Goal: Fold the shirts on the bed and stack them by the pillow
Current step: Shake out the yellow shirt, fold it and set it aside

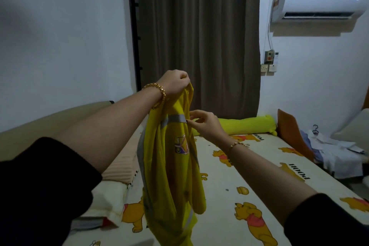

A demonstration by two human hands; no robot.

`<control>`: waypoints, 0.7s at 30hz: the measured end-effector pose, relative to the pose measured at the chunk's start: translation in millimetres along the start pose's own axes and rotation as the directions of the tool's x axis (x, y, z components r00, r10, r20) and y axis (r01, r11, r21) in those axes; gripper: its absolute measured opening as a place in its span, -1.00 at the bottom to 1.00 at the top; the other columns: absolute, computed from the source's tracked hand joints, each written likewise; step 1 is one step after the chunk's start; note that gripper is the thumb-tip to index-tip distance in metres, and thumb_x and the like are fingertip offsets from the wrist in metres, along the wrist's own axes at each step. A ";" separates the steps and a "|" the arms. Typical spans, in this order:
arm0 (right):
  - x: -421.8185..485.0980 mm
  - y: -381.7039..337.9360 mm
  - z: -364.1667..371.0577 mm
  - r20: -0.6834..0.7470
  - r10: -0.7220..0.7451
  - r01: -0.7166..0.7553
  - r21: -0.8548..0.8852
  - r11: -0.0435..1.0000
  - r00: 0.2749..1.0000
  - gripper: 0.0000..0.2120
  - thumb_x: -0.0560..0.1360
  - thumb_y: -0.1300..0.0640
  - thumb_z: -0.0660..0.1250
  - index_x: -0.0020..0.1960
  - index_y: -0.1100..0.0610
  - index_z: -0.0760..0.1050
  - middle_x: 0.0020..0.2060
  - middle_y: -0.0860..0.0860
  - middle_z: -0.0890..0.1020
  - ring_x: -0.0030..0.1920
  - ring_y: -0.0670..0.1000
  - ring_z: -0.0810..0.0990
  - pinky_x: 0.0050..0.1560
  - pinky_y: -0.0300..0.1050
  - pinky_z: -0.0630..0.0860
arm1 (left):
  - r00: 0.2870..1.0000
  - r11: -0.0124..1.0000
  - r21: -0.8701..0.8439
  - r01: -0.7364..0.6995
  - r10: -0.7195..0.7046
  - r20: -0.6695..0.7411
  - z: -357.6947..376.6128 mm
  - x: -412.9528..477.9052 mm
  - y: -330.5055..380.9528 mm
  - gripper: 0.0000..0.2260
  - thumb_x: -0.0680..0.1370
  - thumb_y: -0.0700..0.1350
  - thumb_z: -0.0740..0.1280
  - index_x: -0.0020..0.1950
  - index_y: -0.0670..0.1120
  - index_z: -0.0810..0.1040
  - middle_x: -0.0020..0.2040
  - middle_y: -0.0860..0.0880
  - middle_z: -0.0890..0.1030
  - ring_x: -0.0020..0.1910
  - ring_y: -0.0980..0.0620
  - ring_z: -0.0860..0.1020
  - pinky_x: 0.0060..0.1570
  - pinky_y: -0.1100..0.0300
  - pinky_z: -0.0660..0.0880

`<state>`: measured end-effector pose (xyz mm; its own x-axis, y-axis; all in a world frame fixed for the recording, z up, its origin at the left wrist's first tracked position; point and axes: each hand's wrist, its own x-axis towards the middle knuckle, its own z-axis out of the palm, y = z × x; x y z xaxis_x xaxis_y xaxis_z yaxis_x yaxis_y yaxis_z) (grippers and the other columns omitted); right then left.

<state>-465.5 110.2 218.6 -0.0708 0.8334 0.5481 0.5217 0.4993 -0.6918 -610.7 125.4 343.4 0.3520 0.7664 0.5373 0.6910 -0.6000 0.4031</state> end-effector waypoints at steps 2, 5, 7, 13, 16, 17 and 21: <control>1.8 -0.1 5.0 0.041 0.026 -0.028 0.050 0.998 0.999 -0.88 0.49 0.07 0.39 -0.04 0.11 0.60 -0.24 -0.08 0.61 -0.23 -0.18 0.54 -0.28 -0.35 0.42 | 1.000 1.000 0.009 0.012 -0.012 0.002 -4.1 -3.2 -3.4 -0.76 0.61 -0.09 0.15 -0.01 -0.16 0.58 -0.26 -0.01 0.50 -0.28 0.07 0.46 -0.33 0.29 0.38; 6.6 5.9 -0.7 0.001 0.084 -0.084 0.106 0.991 0.996 -0.87 0.50 0.09 0.38 -0.11 0.16 0.55 -0.23 0.07 0.62 -0.22 -0.07 0.56 -0.21 -0.10 0.54 | 0.999 0.998 0.045 0.032 -0.034 0.042 -14.6 -8.6 -15.9 -0.81 0.58 -0.04 0.23 -0.02 -0.12 0.56 -0.13 -0.07 0.54 -0.14 0.01 0.50 -0.28 0.27 0.39; 12.1 11.2 -14.0 -0.077 0.092 -0.086 0.080 0.993 0.993 -0.86 0.50 0.09 0.36 -0.16 0.15 0.51 -0.23 0.15 0.60 -0.21 -0.01 0.53 -0.13 0.06 0.54 | 0.990 0.987 0.157 0.038 -0.059 0.131 -22.1 -15.5 -26.8 -0.78 0.51 0.06 0.35 0.02 -0.07 0.50 -0.06 -0.03 0.53 -0.07 0.02 0.49 -0.25 0.26 0.40; 24.4 -14.6 -60.4 -0.075 0.028 -0.029 -0.021 0.999 0.997 -0.87 0.55 0.10 0.28 -0.16 0.04 0.41 -0.27 -0.04 0.48 -0.22 -0.07 0.43 -0.20 -0.08 0.40 | 0.981 0.847 0.529 -0.060 -0.047 0.186 -11.1 -24.4 -51.9 -0.75 0.51 -0.11 0.35 0.13 -0.11 0.40 0.09 -0.12 0.52 -0.08 0.01 0.43 -0.11 0.17 0.40; 22.0 -26.6 -86.6 0.187 0.090 -0.054 -0.187 0.981 0.978 -0.74 0.51 -0.02 0.35 0.02 0.18 0.52 -0.15 0.03 0.57 -0.14 -0.06 0.53 -0.10 -0.11 0.49 | 0.998 0.881 0.472 -0.032 0.002 0.065 -9.2 -25.2 -53.0 -0.75 0.49 -0.28 0.30 0.15 -0.10 0.43 0.10 -0.10 0.42 -0.08 0.01 0.41 -0.14 0.20 0.40; 20.8 -27.8 -94.6 0.278 0.156 -0.074 -0.286 0.955 0.948 -0.69 0.47 -0.07 0.38 0.04 0.15 0.55 -0.12 0.01 0.59 -0.11 -0.06 0.55 -0.06 -0.11 0.50 | 0.999 0.887 0.458 -0.051 0.048 0.019 -9.1 -24.8 -52.2 -0.75 0.48 -0.30 0.29 0.12 -0.10 0.44 0.09 -0.09 0.41 -0.08 0.02 0.40 -0.15 0.21 0.39; 15.1 -16.4 -111.1 0.304 0.396 -0.076 -0.704 0.706 0.866 -0.65 0.40 -0.12 0.45 0.06 0.08 0.56 -0.09 0.00 0.59 -0.05 0.03 0.57 -0.02 -0.09 0.54 | 0.978 0.933 0.352 -0.070 0.134 -0.161 -8.6 -24.5 -43.2 -0.75 0.46 -0.38 0.24 0.02 -0.07 0.50 -0.05 -0.03 0.47 -0.09 0.01 0.45 -0.18 0.19 0.37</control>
<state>-380.6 88.3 290.4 -0.1132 0.9919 0.0576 0.9724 0.1225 -0.1985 -654.6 130.6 319.2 0.3356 0.6321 0.6984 0.8423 -0.5333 0.0780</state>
